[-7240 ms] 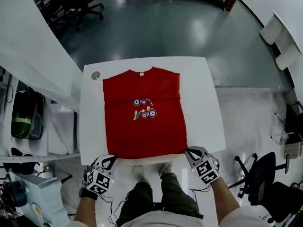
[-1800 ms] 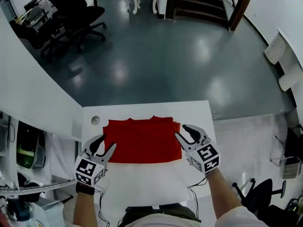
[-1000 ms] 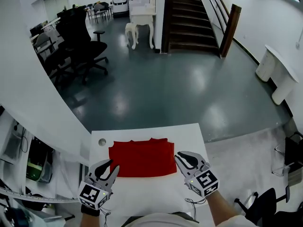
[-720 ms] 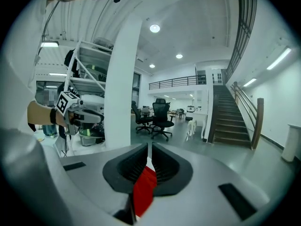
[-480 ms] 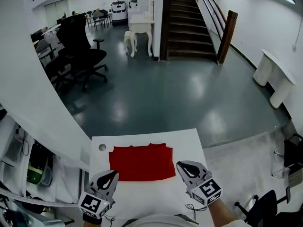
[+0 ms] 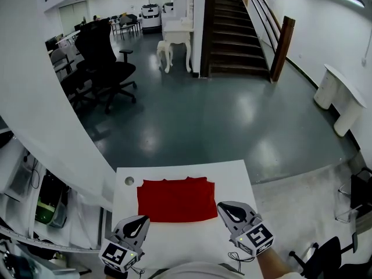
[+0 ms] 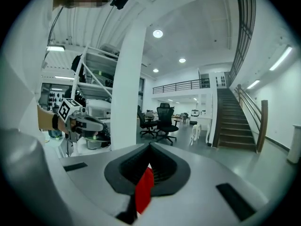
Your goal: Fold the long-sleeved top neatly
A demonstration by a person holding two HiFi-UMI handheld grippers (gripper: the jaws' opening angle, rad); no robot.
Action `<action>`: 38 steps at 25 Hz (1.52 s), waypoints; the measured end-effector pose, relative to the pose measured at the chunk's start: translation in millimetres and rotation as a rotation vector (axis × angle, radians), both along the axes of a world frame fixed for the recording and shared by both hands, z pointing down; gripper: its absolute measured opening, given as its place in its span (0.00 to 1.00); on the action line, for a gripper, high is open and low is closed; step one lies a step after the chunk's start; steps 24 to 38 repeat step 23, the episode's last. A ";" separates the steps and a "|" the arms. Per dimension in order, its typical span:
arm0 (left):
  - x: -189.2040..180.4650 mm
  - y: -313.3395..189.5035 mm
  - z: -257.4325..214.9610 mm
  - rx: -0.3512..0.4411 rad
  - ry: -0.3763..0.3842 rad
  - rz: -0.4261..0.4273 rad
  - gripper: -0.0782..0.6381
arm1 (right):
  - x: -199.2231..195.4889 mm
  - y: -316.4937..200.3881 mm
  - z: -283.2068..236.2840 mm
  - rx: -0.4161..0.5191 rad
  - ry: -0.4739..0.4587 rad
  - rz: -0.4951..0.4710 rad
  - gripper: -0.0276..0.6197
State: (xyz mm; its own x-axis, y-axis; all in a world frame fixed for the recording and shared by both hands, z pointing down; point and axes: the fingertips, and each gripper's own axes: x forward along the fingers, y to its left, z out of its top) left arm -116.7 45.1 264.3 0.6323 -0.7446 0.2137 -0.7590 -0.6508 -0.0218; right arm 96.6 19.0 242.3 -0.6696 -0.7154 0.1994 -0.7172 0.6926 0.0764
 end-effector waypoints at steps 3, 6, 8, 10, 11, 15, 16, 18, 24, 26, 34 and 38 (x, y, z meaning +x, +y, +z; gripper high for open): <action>1.5 2.0 -0.6 0.006 -0.003 0.008 0.12 | -2.5 1.3 -0.1 0.001 0.000 -0.009 0.06; 3.2 2.3 -1.2 0.008 -0.009 0.013 0.12 | -2.5 1.8 1.1 -0.001 -0.004 -0.012 0.06; 3.9 1.7 -0.6 0.008 -0.013 0.015 0.12 | -1.6 1.2 3.5 -0.005 -0.003 -0.012 0.06; 4.5 1.2 0.9 0.007 -0.015 0.016 0.12 | 0.2 0.5 5.8 -0.009 0.001 -0.012 0.06; 5.1 1.2 1.8 0.005 -0.017 0.017 0.12 | 1.5 0.1 6.8 -0.010 0.002 -0.011 0.06; 7.9 -0.3 5.2 -0.002 -0.021 0.016 0.12 | 5.7 -1.4 9.0 -0.014 0.006 -0.010 0.06; 8.9 -1.1 4.9 0.000 -0.023 0.020 0.12 | 5.7 -1.9 9.3 -0.015 0.007 -0.009 0.06; 10.5 -2.8 4.7 0.002 -0.027 0.025 0.12 | 5.4 -3.0 9.3 -0.015 0.004 -0.008 0.06; 10.6 -7.9 4.8 0.001 -0.027 0.019 0.12 | 3.5 -6.2 9.6 -0.015 0.005 -0.018 0.06; 10.6 -7.9 4.8 0.001 -0.027 0.019 0.12 | 3.5 -6.2 9.6 -0.015 0.005 -0.018 0.06; 10.6 -7.9 4.8 0.001 -0.027 0.019 0.12 | 3.5 -6.2 9.6 -0.015 0.005 -0.018 0.06; 10.6 -7.9 4.8 0.001 -0.027 0.019 0.12 | 3.5 -6.2 9.6 -0.015 0.005 -0.018 0.06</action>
